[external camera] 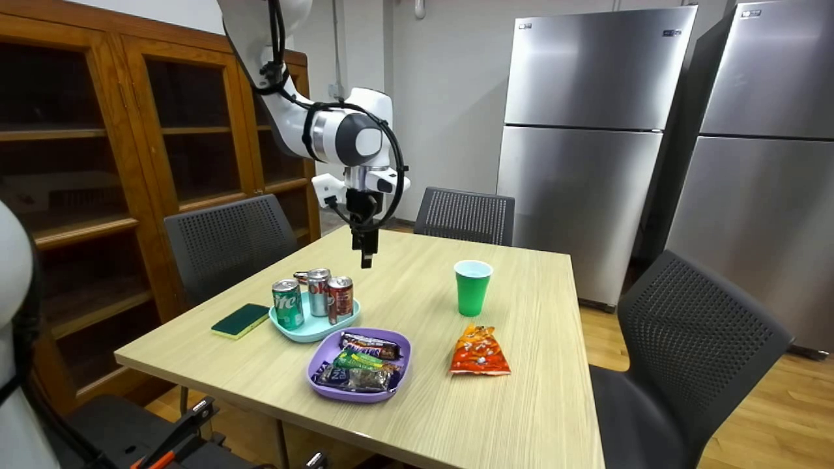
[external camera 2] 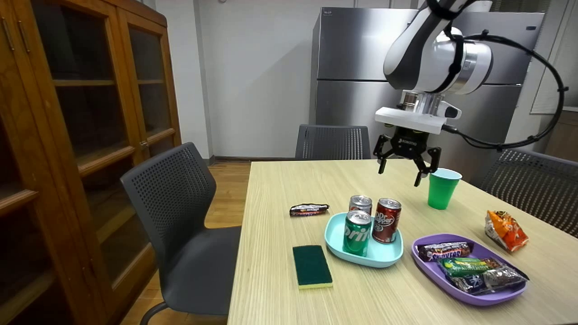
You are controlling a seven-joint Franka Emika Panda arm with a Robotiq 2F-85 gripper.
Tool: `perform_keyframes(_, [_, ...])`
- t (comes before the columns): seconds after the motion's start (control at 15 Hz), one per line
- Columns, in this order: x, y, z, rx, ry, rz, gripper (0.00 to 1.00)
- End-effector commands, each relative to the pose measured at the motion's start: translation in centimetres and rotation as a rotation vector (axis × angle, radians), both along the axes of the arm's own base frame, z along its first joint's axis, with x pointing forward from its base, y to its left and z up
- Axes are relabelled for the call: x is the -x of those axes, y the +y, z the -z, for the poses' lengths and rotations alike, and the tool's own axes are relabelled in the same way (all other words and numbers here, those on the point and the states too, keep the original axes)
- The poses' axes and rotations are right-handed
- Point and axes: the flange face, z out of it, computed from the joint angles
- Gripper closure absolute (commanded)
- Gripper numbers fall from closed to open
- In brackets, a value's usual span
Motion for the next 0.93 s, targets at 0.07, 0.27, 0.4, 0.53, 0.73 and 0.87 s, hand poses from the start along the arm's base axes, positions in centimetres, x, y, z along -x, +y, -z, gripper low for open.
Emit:
perform_keyframes(0.07, [-0.6, 4.6, -0.5, -0.006, -0.029, 0.018, 0.00])
perform_keyframes(0.27, [-1.4, 7.8, -0.6, -0.016, -0.040, 0.054, 0.00])
perform_keyframes(0.4, [-1.9, 9.7, -1.1, -0.025, -0.045, 0.084, 0.00])
perform_keyframes(0.53, [-2.5, 11.3, -1.1, -0.026, -0.044, 0.114, 0.00])
perform_keyframes(0.73, [-3.4, 13.6, -0.6, -0.033, -0.017, 0.190, 0.00])
perform_keyframes(0.87, [-4.0, 15.0, -0.1, -0.042, -0.017, 0.227, 0.00])
